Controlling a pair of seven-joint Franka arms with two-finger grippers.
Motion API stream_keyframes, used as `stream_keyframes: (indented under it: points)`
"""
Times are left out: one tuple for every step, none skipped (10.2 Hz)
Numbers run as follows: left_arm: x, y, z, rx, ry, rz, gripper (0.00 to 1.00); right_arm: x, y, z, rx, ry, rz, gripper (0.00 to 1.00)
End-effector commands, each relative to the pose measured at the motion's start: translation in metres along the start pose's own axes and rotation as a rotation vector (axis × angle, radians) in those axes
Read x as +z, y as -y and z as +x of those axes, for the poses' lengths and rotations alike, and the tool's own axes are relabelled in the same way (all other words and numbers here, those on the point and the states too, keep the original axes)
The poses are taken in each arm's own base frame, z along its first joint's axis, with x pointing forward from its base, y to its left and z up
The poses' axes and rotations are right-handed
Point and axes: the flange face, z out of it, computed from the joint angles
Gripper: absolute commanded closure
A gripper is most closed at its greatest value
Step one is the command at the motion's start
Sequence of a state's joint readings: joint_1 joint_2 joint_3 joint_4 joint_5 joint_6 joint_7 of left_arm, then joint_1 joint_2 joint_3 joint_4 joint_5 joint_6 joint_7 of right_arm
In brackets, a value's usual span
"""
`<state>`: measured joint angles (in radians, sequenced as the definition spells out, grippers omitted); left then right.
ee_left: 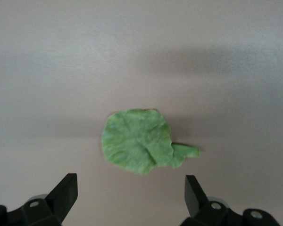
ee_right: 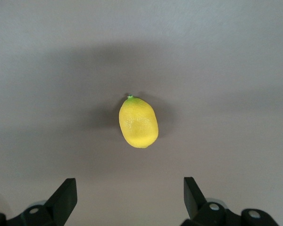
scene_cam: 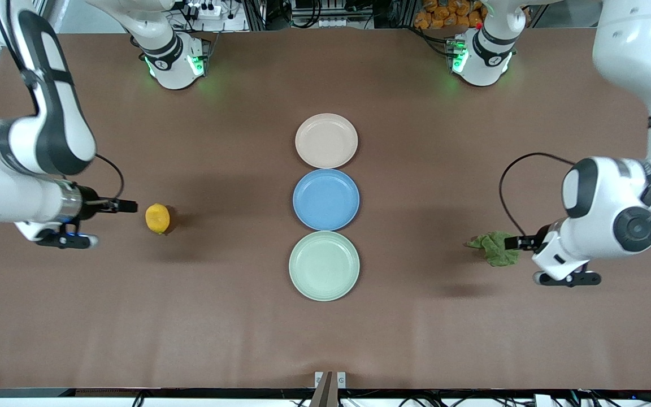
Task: Place lemon and lettuce in plates
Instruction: 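Close the right gripper on the lemon while the left gripper grasps the lettuce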
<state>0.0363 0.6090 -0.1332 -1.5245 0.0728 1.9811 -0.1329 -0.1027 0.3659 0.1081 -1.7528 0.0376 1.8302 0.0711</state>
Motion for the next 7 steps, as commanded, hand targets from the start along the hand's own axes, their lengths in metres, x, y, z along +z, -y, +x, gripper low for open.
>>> stream_keyframes:
  points:
    - [0.04,-0.005,0.005,-0.038,0.028,-0.058,0.0,0.035,0.002,0.011,0.0,-0.022,0.02,0.0]
    - [0.055,-0.006,0.004,-0.04,0.03,-0.058,0.0,0.062,-0.006,0.015,0.007,-0.052,0.021,0.0]
    - [0.067,-0.004,0.004,-0.043,0.042,-0.06,0.0,0.079,-0.004,0.018,0.002,-0.076,0.021,0.0]
    - [0.077,-0.003,0.004,-0.046,0.05,-0.062,0.0,0.089,-0.005,0.017,0.003,-0.072,0.021,0.0]
    - [0.085,-0.002,0.003,-0.052,0.06,-0.061,0.0,0.103,-0.008,0.016,0.008,-0.048,0.021,0.0]
    - [0.09,-0.002,0.001,-0.058,0.066,-0.06,0.0,0.121,-0.008,0.016,0.007,-0.035,0.021,0.0]
    - [0.102,-0.003,-0.001,-0.064,0.074,-0.061,0.0,0.132,-0.01,0.014,0.008,-0.043,0.021,0.0]
